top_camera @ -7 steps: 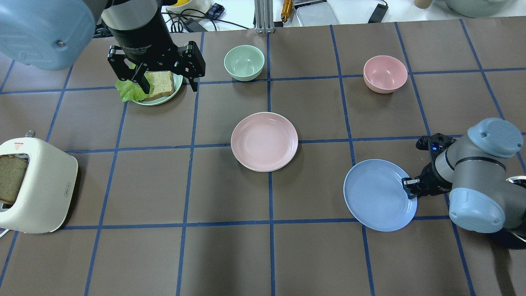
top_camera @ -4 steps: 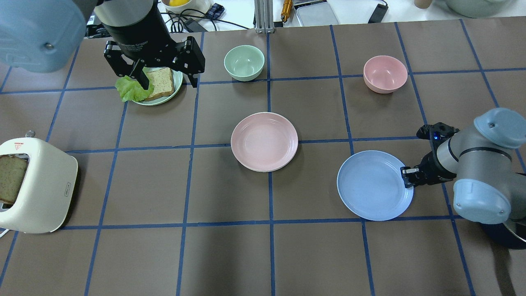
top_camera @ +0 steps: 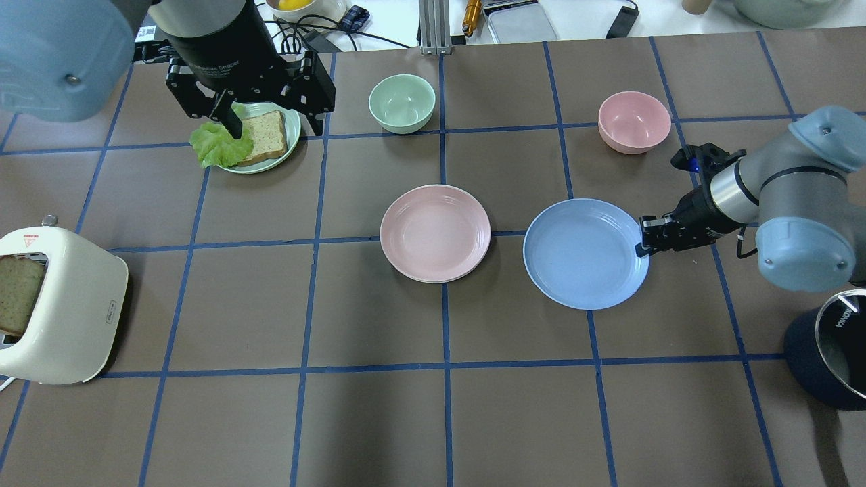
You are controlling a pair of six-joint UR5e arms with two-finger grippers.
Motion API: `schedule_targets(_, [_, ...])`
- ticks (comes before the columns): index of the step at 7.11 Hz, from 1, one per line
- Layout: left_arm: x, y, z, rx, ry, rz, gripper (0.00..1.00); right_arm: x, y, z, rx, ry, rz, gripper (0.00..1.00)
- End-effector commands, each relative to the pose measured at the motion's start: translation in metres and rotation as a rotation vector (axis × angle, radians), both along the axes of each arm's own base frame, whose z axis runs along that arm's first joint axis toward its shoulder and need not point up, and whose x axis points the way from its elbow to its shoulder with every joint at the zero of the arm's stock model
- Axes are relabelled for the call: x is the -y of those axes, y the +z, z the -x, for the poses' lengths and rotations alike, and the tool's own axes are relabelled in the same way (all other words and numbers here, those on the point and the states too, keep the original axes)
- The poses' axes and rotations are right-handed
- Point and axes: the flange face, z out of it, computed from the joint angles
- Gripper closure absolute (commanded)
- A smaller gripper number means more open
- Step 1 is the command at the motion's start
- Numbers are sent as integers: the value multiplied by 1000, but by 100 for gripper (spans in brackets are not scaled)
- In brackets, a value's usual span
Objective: Stack three plates with pink and blue
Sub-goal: 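Slide the light blue plate with the right gripper onto the pink plate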
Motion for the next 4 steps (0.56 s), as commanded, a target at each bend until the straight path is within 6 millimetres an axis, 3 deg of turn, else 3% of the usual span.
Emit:
schedule_targets(1, [-1, 2, 0, -1, 0, 6, 0, 30, 21, -56, 44, 0, -31, 100])
schedule_targets(2, [-1, 2, 0, -1, 0, 6, 0, 26, 26, -118, 50, 11, -42, 100])
schedule_targets(3, [0, 4, -1, -1, -5, 15, 0, 26, 25, -157, 21, 11, -25, 100])
schedule_targets(4, [-1, 5, -1, -3, -5, 19, 0, 23, 8, -188, 2, 57, -52, 100])
